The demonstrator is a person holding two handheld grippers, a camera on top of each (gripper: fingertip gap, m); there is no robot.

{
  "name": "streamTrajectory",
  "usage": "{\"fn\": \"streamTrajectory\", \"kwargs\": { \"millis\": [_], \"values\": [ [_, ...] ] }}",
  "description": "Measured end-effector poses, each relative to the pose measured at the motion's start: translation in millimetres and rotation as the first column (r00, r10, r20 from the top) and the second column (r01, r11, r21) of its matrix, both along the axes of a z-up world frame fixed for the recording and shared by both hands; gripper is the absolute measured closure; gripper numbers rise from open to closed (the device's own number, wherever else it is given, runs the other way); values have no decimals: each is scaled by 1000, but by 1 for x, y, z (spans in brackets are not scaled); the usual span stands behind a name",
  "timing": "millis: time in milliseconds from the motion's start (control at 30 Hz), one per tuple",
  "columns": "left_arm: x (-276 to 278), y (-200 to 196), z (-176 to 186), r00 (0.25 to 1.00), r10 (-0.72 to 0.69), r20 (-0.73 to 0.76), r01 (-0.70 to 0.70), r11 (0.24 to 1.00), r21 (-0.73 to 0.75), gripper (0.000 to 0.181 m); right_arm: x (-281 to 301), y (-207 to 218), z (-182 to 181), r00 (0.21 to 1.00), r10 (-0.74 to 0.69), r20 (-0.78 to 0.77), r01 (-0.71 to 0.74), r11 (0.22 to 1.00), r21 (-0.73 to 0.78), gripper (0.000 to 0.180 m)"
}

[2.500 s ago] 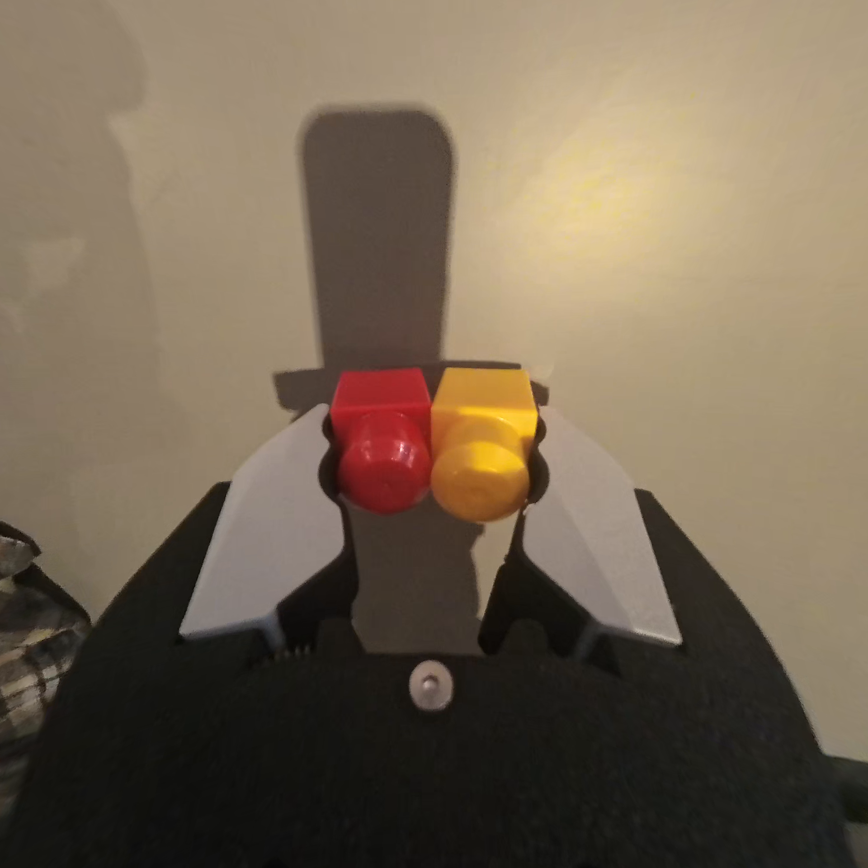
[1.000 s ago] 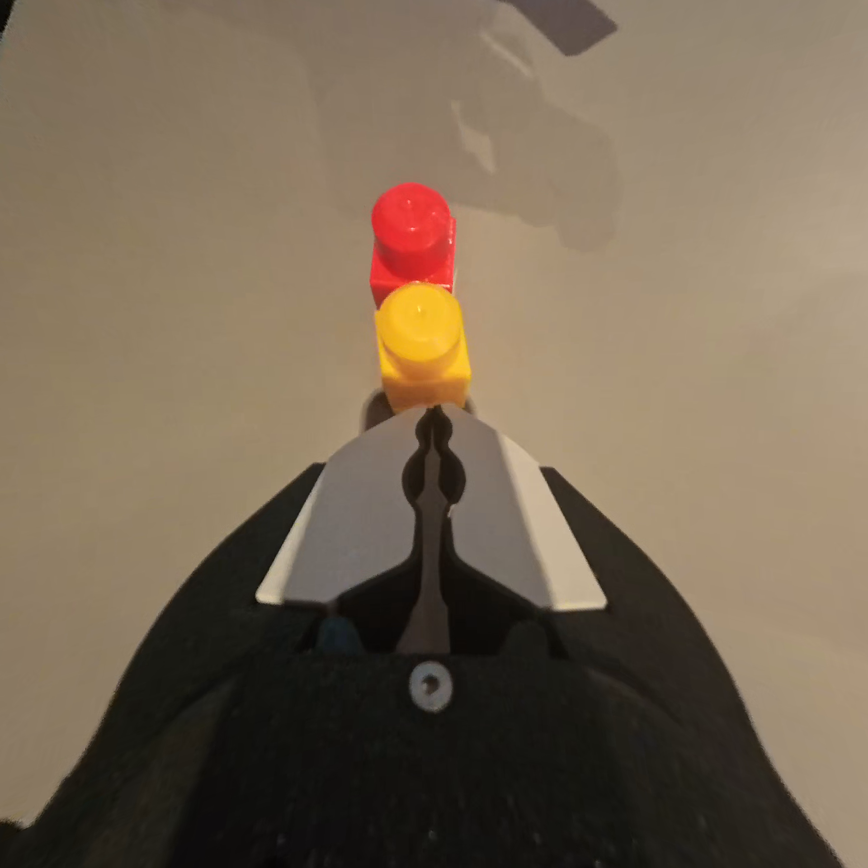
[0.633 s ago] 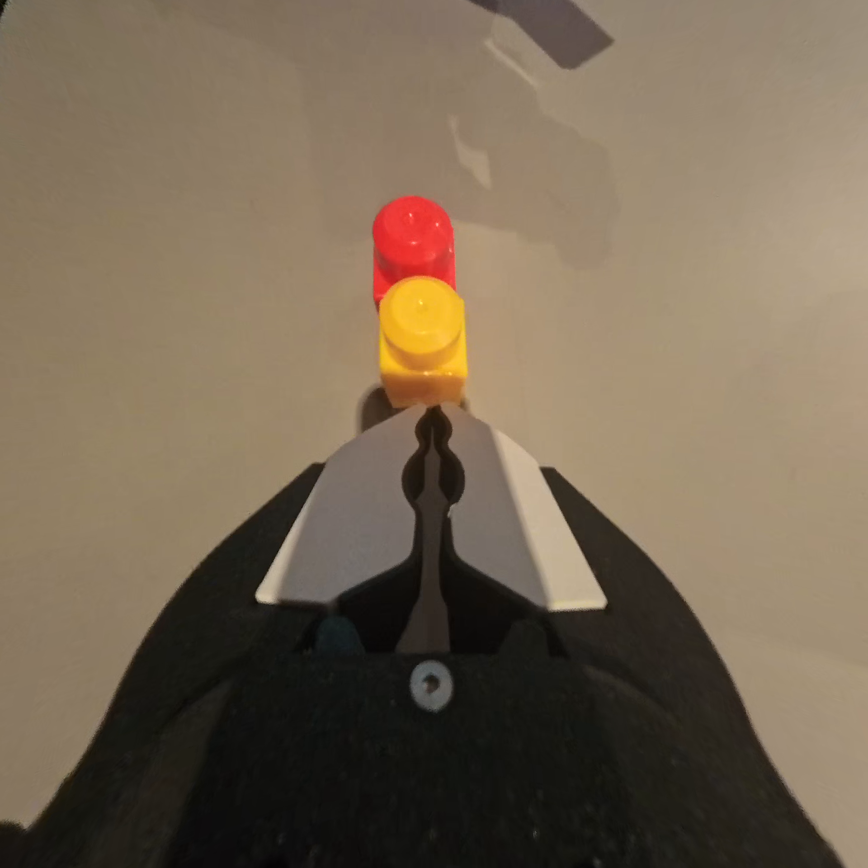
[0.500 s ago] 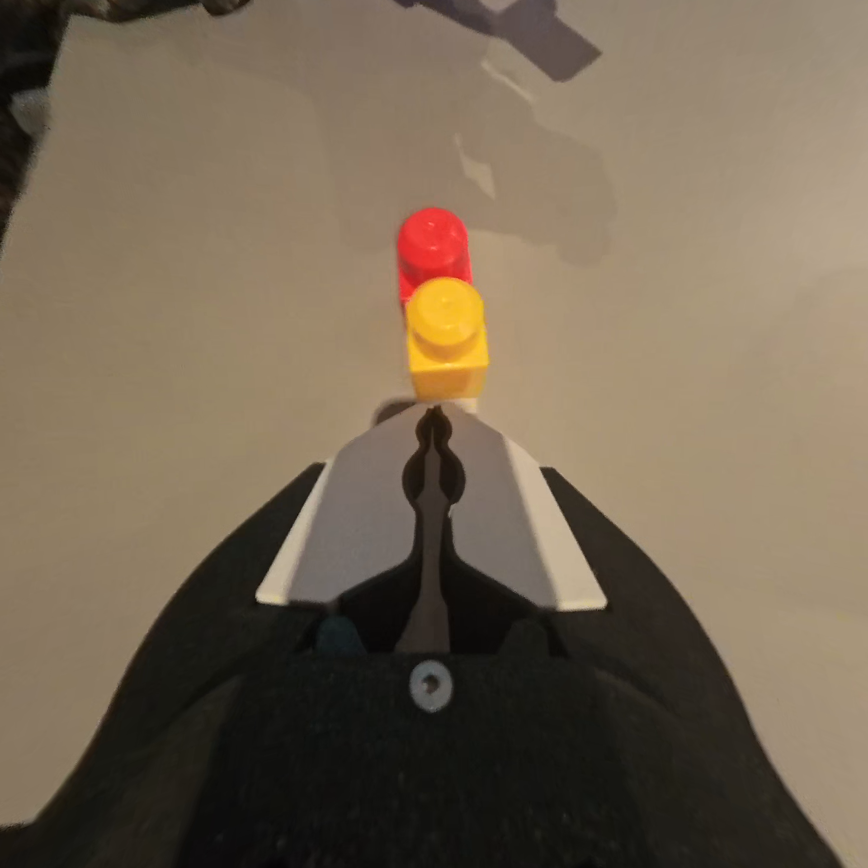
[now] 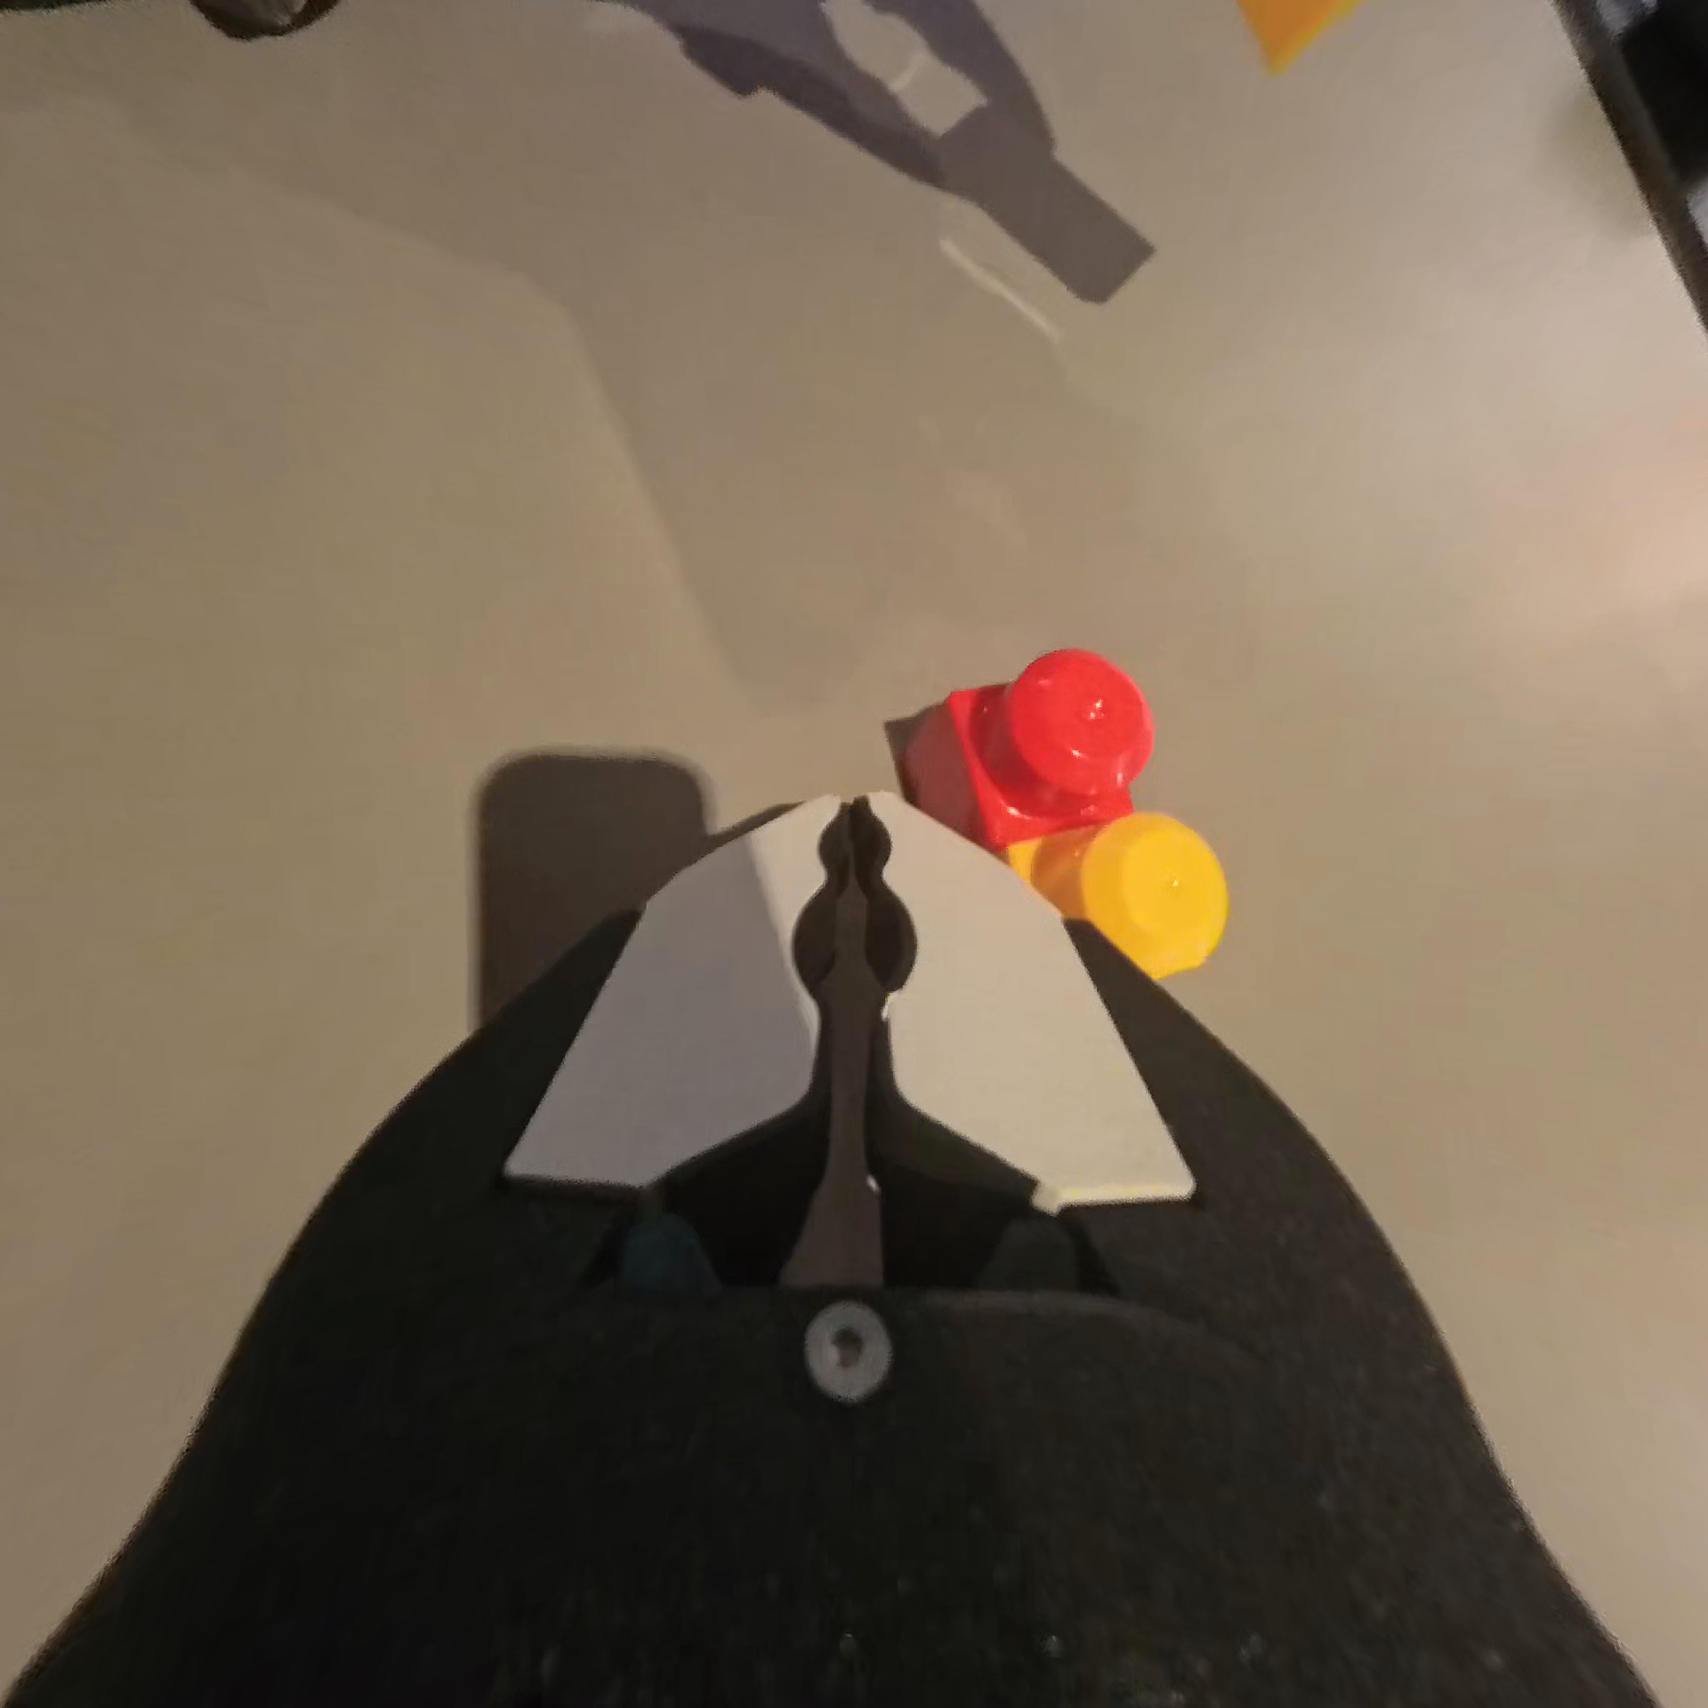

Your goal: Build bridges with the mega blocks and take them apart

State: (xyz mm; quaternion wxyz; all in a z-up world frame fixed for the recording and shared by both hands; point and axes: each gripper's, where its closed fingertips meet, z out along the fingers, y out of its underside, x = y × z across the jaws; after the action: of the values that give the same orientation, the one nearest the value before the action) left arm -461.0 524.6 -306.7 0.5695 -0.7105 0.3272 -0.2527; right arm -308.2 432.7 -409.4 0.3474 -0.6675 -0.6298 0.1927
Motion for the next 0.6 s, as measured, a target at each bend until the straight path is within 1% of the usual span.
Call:
{"fn": "streamTrajectory", "kwargs": {
  "millis": [33,167,600],
  "values": [
    [0,0,0,1000,-3,-1,3,1000,-2,153,-1,2,0,1000,-11,12,11,1000,22,180],
    [3,-2,-1,1000,-14,-4,14,1000,-5,153,-2,5,-4,999,-28,42,26,998,54,180],
    [7,-3,-1,1000,-27,-2,27,1000,-6,153,-8,10,-3,998,-55,13,54,996,72,180]
  ]
}}
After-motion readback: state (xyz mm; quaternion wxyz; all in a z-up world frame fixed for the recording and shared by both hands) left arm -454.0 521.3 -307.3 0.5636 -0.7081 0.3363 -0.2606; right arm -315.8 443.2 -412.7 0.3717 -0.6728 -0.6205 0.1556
